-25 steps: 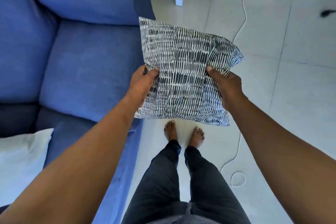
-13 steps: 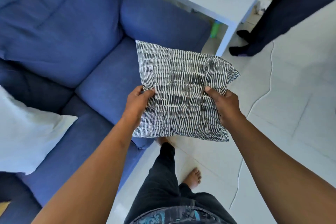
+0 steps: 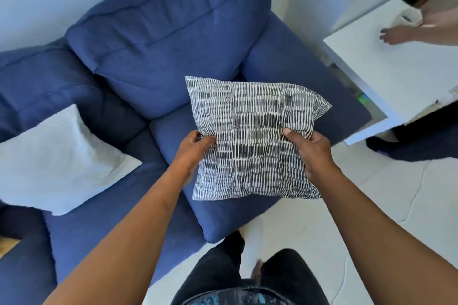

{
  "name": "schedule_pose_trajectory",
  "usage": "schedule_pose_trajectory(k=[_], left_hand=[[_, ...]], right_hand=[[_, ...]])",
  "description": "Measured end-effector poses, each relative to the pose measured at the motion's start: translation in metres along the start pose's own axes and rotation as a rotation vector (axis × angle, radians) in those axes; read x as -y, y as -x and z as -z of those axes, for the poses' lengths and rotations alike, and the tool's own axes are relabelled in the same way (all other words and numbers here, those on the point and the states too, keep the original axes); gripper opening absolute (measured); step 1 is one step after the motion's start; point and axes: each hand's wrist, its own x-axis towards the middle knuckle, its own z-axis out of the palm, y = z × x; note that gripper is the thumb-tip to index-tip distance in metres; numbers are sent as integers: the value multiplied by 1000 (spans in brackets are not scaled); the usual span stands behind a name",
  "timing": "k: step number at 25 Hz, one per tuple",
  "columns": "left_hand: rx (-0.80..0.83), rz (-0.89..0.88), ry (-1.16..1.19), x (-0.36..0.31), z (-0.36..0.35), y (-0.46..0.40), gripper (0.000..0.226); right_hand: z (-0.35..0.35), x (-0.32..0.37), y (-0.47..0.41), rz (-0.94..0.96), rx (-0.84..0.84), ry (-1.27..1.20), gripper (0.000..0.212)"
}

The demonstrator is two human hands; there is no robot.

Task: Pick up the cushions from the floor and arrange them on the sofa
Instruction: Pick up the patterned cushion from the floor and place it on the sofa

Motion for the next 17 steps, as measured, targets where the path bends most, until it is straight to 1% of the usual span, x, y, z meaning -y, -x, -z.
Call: schedule_pose_trajectory(k=[3, 7, 8, 10, 11, 12, 14, 15, 17], left_hand=[[-31, 37, 33, -1, 30, -17, 27], [-79, 151, 65, 11, 54, -28, 34], [-101, 175, 94, 13, 56, -30, 39], [-149, 210, 158, 18, 57, -35, 57], [-183, 220, 177, 18, 56, -40, 61], [-226, 211, 193, 17, 52, -46, 57], [-321, 176, 196, 14, 42, -60, 37], [-361, 153, 176, 13, 38, -70, 32], [-434, 109, 123, 13, 34, -93, 30]], right_hand=[[-35, 18, -22, 1, 83, 56, 13], [-80, 37, -56, -13, 242, 161, 14], [-90, 40, -65, -24, 275, 189, 15], [-104, 45, -81, -38, 333, 253, 15], [-109, 49, -91, -44, 358, 279, 15], [-114, 53, -103, -48, 388, 303, 14], [-122, 63, -126, -52, 432, 353, 14], [-128, 68, -137, -51, 439, 378, 14], [-142, 74, -162, -65, 451, 411, 18]])
